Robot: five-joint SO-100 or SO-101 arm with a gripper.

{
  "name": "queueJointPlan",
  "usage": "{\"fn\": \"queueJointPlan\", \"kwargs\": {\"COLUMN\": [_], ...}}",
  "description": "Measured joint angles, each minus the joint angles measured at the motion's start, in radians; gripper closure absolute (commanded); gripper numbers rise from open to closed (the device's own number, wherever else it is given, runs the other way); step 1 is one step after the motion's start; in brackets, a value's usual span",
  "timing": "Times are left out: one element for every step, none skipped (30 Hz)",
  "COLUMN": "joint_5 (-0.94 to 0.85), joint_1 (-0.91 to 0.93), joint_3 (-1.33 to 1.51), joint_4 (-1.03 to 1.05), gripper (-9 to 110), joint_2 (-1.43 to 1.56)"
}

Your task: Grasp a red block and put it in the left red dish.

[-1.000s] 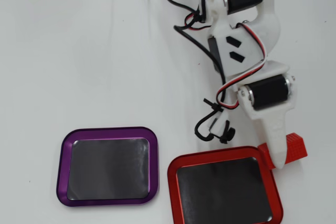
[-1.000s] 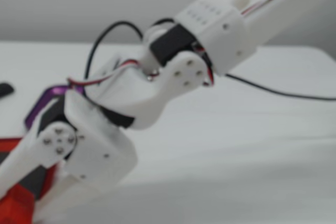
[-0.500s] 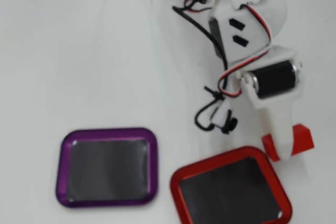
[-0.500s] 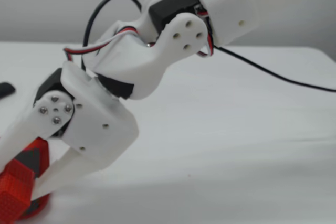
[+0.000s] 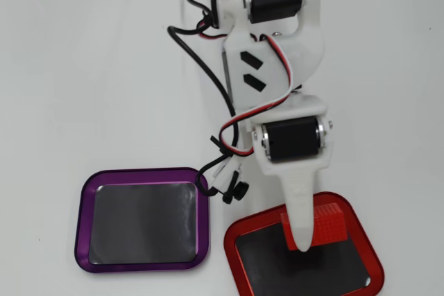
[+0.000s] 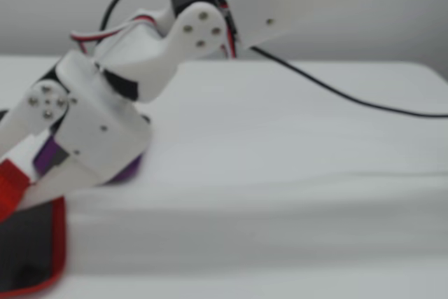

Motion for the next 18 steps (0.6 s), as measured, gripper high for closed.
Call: {"fn": "queueJointPlan", "kwargs": {"joint_5": [-0.002, -0.003, -0.003, -0.003, -0.003, -0.003, -0.003, -0.003, -0.003, -0.003, -0.003, -0.002, -0.002, -0.002, -0.002, -0.002, -0.002, -0.002], "joint_1": [0.0, -0.002, -0.009, -0.017, -0.018, -0.018, -0.018, -0.018, -0.011, -0.005, -0.005, -0.003, -0.003, -0.008, -0.012, -0.015, -0.017, -0.017], "joint_3": [0.0, 0.0, 0.0, 0.0, 0.0, 0.0, 0.0, 0.0, 0.0, 0.0, 0.0, 0.0, -0.003, -0.009, -0.012, -0.014, -0.015, -0.015], "joint_4": [0.0, 0.0, 0.0, 0.0, 0.0, 0.0, 0.0, 0.0, 0.0, 0.0, 0.002, 0.009, 0.025, 0.044, 0.066, 0.086, 0.104, 0.121], "gripper": [102, 102, 102, 101, 100, 98, 95, 93, 90, 88, 87, 86, 85, 85, 85, 85, 85, 85], "joint_2": [-0.005, -0.005, -0.005, -0.005, -0.005, -0.005, -0.005, -0.005, -0.005, -0.005, -0.005, -0.005, -0.005, -0.005, -0.005, -0.005, -0.005, -0.005]}}
